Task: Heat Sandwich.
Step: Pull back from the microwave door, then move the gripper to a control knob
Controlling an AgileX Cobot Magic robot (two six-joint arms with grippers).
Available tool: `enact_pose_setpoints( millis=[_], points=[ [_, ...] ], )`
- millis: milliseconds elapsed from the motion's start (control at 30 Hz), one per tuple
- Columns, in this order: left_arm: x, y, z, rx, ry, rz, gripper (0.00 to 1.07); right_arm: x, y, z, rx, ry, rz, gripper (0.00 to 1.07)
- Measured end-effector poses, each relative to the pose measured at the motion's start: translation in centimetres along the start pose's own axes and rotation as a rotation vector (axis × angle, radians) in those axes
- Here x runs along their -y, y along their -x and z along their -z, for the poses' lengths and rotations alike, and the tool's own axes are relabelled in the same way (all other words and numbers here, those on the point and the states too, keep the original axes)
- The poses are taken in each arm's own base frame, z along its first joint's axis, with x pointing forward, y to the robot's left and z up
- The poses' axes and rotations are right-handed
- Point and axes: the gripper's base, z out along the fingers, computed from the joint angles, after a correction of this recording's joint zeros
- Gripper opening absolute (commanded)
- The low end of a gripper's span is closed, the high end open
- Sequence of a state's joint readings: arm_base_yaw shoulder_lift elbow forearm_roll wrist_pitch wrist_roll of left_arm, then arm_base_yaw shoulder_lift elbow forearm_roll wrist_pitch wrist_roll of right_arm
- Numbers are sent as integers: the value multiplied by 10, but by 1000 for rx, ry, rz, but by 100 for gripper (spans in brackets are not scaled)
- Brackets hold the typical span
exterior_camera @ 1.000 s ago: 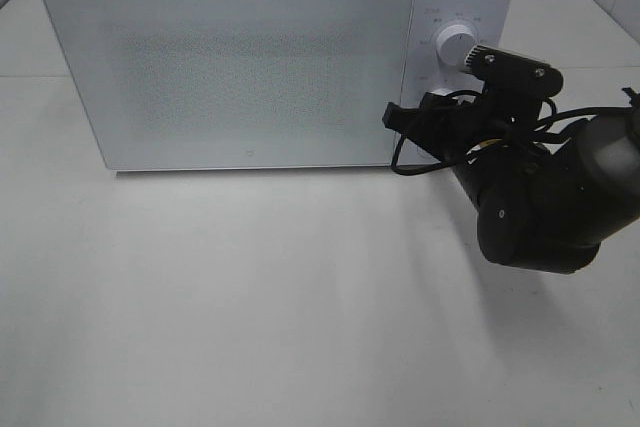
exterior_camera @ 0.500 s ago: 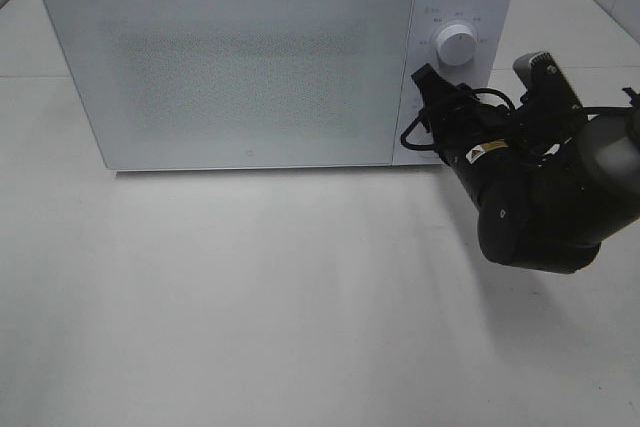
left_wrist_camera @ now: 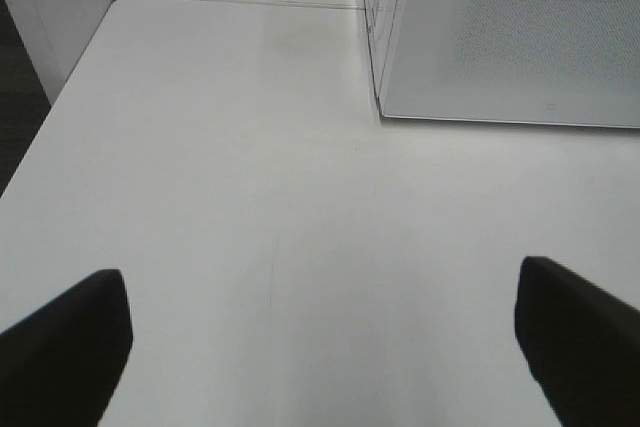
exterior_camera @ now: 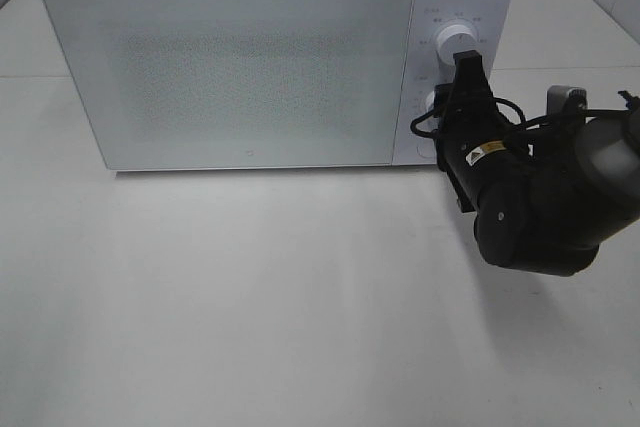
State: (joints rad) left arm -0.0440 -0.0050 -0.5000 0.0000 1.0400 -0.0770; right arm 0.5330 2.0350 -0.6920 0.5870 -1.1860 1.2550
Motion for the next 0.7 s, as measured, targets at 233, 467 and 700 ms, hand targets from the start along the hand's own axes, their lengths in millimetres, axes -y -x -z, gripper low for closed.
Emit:
enact_pose_setpoints(
  millis=[233,467,700],
  points=[
    [0,0,0,0,0,0,98,0,0,0,2,-2,-168,10],
    [0,0,0,0,0,0,98,0,0,0,4,-4,-347,11],
    [0,0,0,0,0,0,98,0,0,0,4,-4,-362,11]
  ],
)
